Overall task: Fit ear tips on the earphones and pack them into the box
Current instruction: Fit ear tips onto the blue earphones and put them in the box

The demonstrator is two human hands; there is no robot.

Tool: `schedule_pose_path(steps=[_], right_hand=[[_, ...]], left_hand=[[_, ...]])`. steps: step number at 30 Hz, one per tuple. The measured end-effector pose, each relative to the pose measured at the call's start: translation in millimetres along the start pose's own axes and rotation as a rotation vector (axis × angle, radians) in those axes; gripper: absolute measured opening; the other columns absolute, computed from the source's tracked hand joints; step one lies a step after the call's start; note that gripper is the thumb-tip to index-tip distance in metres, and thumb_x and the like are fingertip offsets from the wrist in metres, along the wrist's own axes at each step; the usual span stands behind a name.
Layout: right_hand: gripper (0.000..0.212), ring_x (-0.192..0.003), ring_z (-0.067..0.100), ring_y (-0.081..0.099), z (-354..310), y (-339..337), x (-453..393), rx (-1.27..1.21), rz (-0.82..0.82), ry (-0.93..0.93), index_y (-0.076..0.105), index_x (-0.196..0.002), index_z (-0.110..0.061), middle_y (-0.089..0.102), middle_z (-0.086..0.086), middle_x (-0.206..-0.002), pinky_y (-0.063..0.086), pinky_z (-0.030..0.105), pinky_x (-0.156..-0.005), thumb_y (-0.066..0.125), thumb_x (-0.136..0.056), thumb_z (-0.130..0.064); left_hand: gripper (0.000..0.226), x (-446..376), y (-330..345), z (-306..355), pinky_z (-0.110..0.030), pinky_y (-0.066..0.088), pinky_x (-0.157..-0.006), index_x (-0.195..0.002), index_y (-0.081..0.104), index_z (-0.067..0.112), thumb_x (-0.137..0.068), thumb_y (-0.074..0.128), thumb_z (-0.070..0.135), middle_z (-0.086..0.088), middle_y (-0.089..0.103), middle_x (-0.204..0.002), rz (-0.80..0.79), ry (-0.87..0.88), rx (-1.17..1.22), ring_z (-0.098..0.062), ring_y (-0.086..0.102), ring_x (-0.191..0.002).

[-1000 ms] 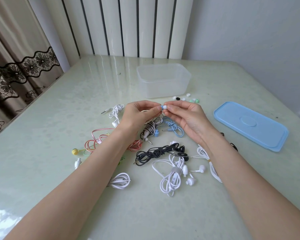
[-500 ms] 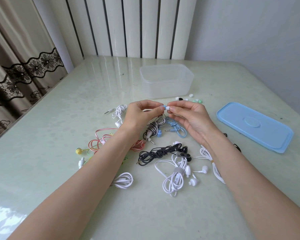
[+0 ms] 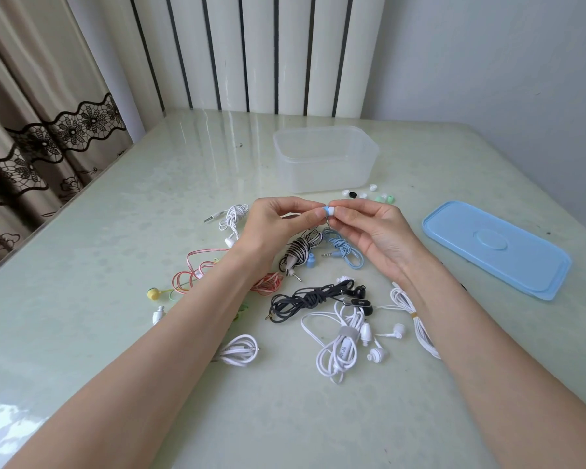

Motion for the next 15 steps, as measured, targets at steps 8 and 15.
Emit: schedule_pose_path(steps=[8, 15], right_hand=[[0.015, -0.057, 0.007, 0.063, 4.5, 0.2, 2.2, -0.114, -0.053, 0.190, 0.062, -0.081, -0.001, 0.068, 0.004, -0.064, 0.053, 0.012, -0.059, 0.050, -0.085, 0.007], [0.014, -0.057, 0.006, 0.063, 2.2, 4.2, 3.6, -0.081, -0.045, 0.051, 0.061, -0.082, 0.000, 0.068, 0.001, -0.061, 0.052, 0.012, -0.058, 0.051, -0.084, 0.009]], left_hand=[[0.011, 2.8, 1.3, 2.2, -0.021, 0.053, -0.085, -0.087, 0.071, 0.008, -0.078, 0.067, 0.005, -0.002, 0.071, -0.085, -0.063, 0.037, -0.028, -0.010, 0.066, -0.081], [0.010, 0.4, 1.5, -8.7, -0.023, 0.052, -0.090, -0.085, 0.070, 0.006, -0.077, 0.064, 0.007, -0.002, 0.073, -0.080, -0.097, -0.082, 0.211, -0.013, 0.067, -0.082]])
Point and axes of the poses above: each hand's wrist, its own x-axis away from the middle knuckle, its own y-axis out of the palm, z = x × y, the point moved 4 cm from there along -x, towards the middle knuckle
